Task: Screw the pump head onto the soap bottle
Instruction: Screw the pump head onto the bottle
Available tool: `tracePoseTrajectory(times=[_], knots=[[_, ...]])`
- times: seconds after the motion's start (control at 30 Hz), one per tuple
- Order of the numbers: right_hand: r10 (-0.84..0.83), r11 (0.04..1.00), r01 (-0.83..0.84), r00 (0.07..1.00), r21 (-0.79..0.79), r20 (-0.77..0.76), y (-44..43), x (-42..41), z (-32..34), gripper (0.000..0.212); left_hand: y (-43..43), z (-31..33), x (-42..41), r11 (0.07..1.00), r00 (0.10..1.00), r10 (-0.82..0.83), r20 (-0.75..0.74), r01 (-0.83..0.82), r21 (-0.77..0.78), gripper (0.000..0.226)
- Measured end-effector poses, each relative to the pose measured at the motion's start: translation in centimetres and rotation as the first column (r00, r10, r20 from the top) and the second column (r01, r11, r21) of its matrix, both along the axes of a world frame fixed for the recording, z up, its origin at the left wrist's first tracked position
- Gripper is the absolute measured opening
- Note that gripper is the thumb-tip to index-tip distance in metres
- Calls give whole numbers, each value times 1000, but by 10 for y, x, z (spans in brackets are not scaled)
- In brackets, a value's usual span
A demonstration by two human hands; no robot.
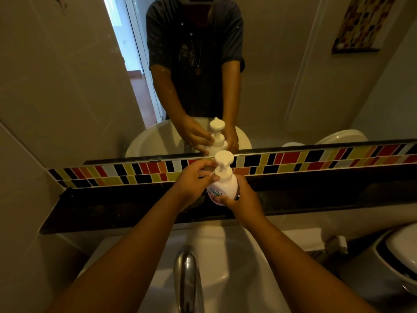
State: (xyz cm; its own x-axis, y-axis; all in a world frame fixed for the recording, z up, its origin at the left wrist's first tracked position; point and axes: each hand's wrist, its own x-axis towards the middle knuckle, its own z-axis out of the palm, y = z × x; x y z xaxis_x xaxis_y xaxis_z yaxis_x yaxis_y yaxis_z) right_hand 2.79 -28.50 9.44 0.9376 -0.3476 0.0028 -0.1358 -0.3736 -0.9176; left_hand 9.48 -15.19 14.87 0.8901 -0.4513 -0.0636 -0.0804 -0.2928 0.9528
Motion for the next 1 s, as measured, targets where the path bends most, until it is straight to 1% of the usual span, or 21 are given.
tracePoseTrajectory(times=[0.07,0.23,0.4,0.47,0.53,0.57,0.63,0.67,0.7,0.77,0.83,0.93,1.0], knots=[[-4,1000,4,1000,2,-7,0,0,0,69,2,-2,-1,1000,1000,-2,-8,2,3,44],[0,1000,0,999,-1,-34,2,3,0,71,-13,-6,-7,999,1000,-9,26,8,49,64],[32,999,-33,997,-2,-71,0,3,2,69,-17,-8,-1,998,999,45,30,-46,37,65],[63,998,-64,997,-14,-55,-2,2,2,68,-7,-8,3,999,999,33,-11,-33,-20,65],[81,996,-82,996,-27,-49,-3,2,2,67,6,-6,7,997,997,51,-54,-54,-57,58],[87,996,-89,995,-33,-51,-3,3,3,67,13,-5,9,997,996,64,-57,-67,-49,51],[97,994,-99,994,-41,-58,-2,6,3,66,21,-7,11,998,998,63,-24,-63,-13,39],[101,994,-104,993,-42,-62,-1,7,3,66,22,-8,10,999,999,48,-11,-48,-6,38],[106,993,-109,992,-41,-65,1,8,2,66,20,-9,7,1000,1000,26,-2,-26,-6,40],[116,993,-118,991,-26,-68,5,10,1,66,13,-10,2,1000,1000,-3,19,3,15,52],[129,991,-131,989,-21,-74,6,12,0,65,4,-10,1,998,999,33,31,-34,51,63],[118,986,-128,988,-103,-102,6,15,-3,64,0,-12,4,994,995,79,60,-83,68,69],[103,984,-118,988,-133,-111,7,16,-5,63,7,-11,6,994,995,91,50,-94,49,72]])
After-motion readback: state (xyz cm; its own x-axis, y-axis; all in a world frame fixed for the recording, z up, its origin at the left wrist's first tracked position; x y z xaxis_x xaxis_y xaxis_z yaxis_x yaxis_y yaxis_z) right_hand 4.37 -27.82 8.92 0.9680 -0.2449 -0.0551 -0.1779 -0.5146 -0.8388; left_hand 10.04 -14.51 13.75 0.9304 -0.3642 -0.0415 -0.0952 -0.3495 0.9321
